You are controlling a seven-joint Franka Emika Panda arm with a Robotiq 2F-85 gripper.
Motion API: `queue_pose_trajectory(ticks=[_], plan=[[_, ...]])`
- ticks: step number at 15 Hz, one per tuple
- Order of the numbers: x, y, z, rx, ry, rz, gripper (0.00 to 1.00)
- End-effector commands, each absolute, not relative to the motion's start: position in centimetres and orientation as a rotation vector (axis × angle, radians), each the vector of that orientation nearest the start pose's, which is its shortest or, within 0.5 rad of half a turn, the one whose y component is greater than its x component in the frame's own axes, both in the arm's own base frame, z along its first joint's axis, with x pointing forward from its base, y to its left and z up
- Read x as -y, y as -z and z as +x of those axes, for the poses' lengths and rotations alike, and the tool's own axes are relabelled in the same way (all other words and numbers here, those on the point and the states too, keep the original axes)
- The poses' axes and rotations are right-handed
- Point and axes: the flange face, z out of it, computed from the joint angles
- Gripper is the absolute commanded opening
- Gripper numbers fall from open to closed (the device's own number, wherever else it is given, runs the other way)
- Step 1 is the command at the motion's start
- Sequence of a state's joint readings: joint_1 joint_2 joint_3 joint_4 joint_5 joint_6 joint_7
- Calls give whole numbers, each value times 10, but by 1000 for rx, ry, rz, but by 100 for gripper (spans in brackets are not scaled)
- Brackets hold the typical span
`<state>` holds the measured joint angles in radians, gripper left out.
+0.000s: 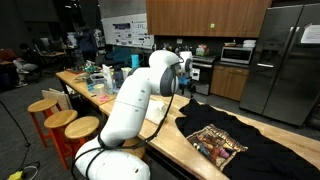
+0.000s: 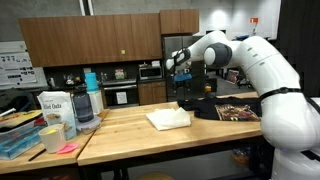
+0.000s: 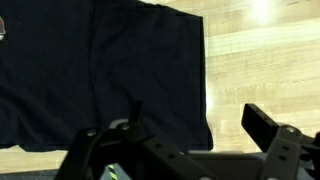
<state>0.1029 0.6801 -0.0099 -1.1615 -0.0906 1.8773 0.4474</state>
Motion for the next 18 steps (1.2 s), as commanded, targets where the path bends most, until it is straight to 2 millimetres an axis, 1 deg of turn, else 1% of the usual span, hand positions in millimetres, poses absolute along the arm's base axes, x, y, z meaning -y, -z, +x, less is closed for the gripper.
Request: queue_pose_trajectory(ticks=[1, 4, 8, 9, 12, 18], plan=[[-61, -401, 758, -498, 40, -3166, 100], [-59, -398, 765, -497, 13, -3169, 100], [-59, -390, 771, -498, -35, -3164, 100], [-57, -390, 772, -498, -40, -3164, 100], [-56, -387, 774, -504, -64, -3164, 100], [-55, -387, 773, -529, -112, -3161, 100]])
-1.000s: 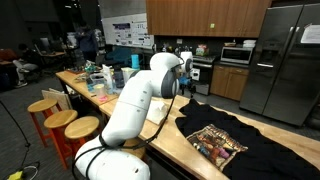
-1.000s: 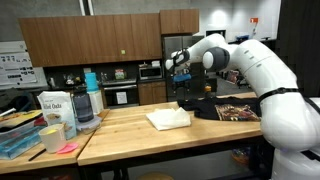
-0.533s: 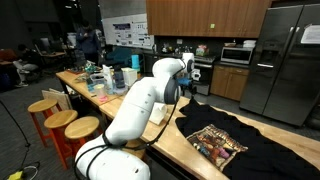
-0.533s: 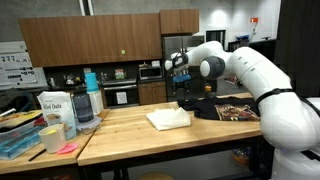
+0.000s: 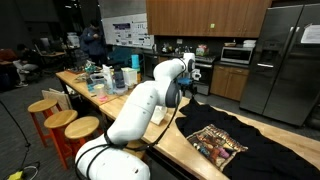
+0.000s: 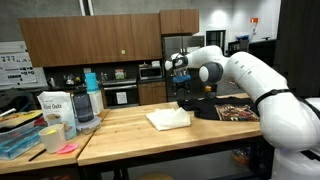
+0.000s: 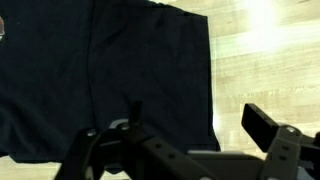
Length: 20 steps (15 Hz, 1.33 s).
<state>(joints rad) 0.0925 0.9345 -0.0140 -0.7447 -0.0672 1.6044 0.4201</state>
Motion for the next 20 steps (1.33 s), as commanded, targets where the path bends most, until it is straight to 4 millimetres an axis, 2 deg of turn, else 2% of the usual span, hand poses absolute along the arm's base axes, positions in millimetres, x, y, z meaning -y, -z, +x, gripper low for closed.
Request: queue_pose_trajectory(ticks=[1, 8, 12, 13, 16, 20], plan=[[-54, -388, 773, -533, -114, -3159, 100], [-58, -386, 767, -546, -207, -3142, 100], [-67, -399, 765, -530, -189, -3118, 100], [-67, -388, 766, -528, -194, -3155, 100], [-70, -394, 766, -521, -177, -3147, 100], [-68, -389, 764, -578, -225, -3132, 100]])
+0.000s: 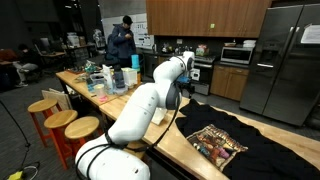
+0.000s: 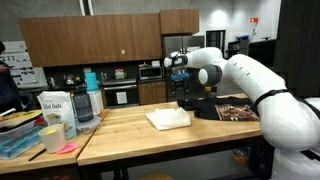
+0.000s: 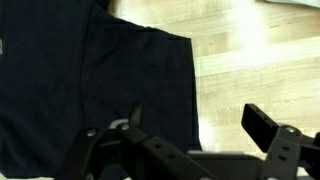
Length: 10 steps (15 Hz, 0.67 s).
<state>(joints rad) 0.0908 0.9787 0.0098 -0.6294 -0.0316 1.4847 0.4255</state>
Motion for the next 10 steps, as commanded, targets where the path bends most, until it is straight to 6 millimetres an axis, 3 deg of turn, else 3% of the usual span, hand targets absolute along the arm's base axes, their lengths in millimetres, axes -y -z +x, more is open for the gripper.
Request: queue_pose_trajectory(ticks=[1, 6, 10], plan=[[-67, -383, 762, -613, -266, -3125, 100], [-60, -358, 747, -771, -499, -3105, 100], [-51, -342, 745, -688, -589, -3075, 100]])
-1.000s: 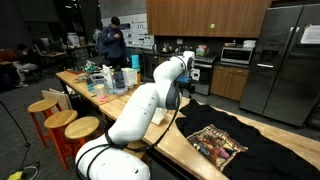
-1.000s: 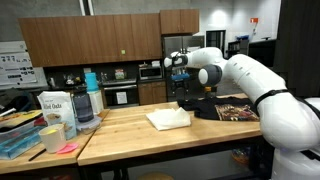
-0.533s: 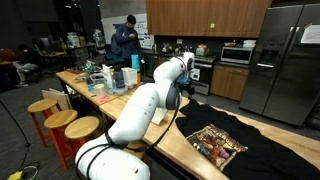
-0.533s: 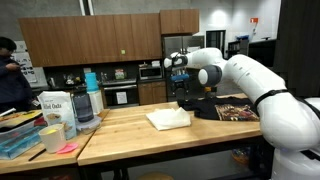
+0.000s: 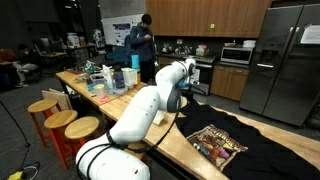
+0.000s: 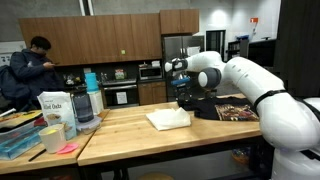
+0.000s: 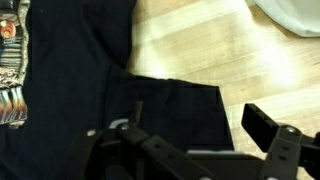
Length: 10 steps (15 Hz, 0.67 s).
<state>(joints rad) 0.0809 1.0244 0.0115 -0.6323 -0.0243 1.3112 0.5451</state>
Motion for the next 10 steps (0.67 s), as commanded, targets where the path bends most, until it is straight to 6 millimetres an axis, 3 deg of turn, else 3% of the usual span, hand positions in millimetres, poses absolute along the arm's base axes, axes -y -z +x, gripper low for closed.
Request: queue_pose_trajectory(ticks=[1, 10], plan=[[-49, -338, 746, -658, -589, -3060, 100], [-14, -295, 747, -579, -683, -2982, 100]])
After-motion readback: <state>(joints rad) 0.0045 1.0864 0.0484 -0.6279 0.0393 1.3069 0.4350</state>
